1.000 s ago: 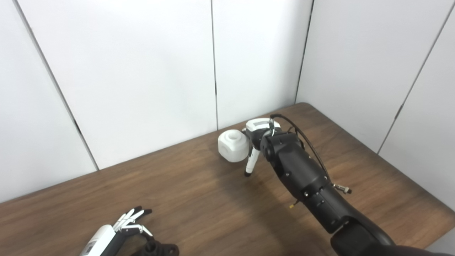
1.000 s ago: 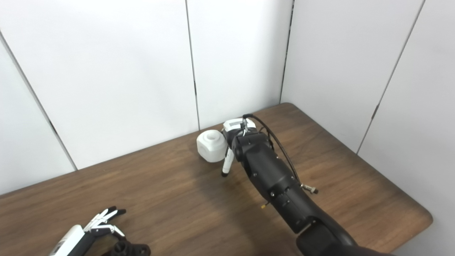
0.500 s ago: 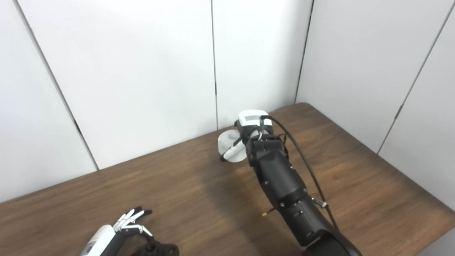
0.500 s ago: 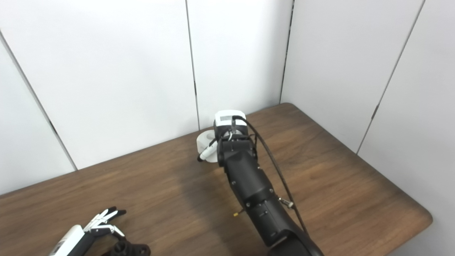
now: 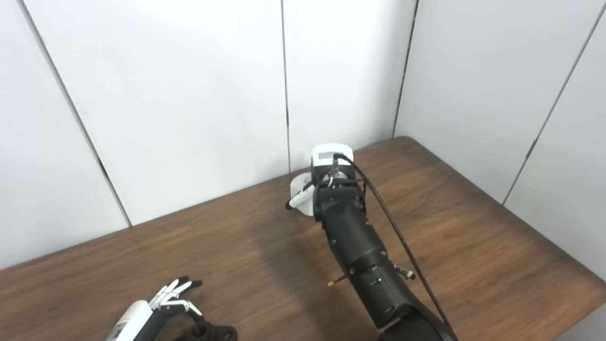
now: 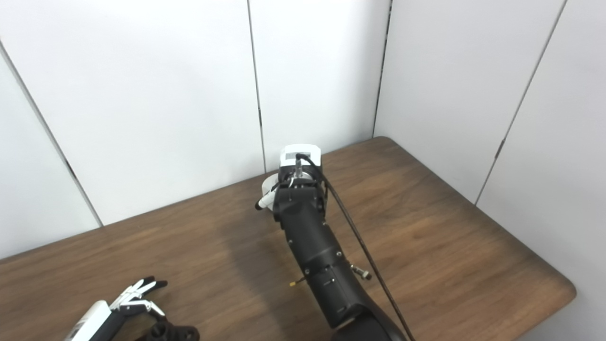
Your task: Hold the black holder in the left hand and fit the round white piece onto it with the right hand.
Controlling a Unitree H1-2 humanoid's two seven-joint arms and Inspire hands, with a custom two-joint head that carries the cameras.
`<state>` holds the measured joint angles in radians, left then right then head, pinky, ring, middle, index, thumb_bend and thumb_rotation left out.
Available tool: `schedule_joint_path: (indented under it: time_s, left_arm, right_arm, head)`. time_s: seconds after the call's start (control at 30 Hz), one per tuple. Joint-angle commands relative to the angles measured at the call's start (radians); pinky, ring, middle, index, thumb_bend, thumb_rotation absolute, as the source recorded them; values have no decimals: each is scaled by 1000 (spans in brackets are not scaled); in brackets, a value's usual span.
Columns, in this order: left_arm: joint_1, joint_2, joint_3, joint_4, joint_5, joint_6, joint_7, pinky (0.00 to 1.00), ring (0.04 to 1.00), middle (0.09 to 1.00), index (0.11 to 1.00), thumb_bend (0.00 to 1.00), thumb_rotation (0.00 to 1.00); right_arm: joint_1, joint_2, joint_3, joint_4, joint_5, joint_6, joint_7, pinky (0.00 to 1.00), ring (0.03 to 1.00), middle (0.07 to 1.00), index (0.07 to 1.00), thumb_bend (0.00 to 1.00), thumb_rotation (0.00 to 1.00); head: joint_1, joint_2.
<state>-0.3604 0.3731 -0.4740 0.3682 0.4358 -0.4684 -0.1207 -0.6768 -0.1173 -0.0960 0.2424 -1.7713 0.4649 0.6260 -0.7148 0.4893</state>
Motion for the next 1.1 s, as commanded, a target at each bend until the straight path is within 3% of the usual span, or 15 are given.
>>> schedule_joint_path:
  time_s: [0.0, 0.23, 0.53, 0.83, 1.07]
  left_arm:
    - [64, 46, -25, 37, 36, 52, -94, 954, 981, 918, 486, 523, 54]
    - [66, 52, -28, 39, 34, 46, -98, 948, 978, 919, 487, 523, 54]
    - [75, 59, -23, 25, 27, 49, -104, 937, 973, 917, 487, 523, 54]
    - [77, 63, -23, 11, 25, 54, -113, 929, 975, 920, 487, 523, 54]
    - [86, 64, -21, -8, 26, 67, -116, 934, 975, 921, 487, 523, 53]
  right_arm:
    - [-67, -7, -17, 7, -48, 5, -46, 782, 912, 969, 850, 987, 668]
    - [-88, -8, -71, 128, -93, 5, -120, 773, 918, 971, 844, 983, 650]
    - [-88, 0, -112, 157, -96, 5, -149, 801, 922, 966, 857, 991, 620]
    - [-80, -5, -124, 163, -30, 5, -192, 776, 897, 930, 807, 970, 582]
    - [-66, -18, -98, 152, 41, 5, -228, 779, 879, 905, 778, 978, 543]
  head:
    - [1, 2]
    - [4, 6]
    - [-1, 13]
    - [2, 14]
    - [5, 17]
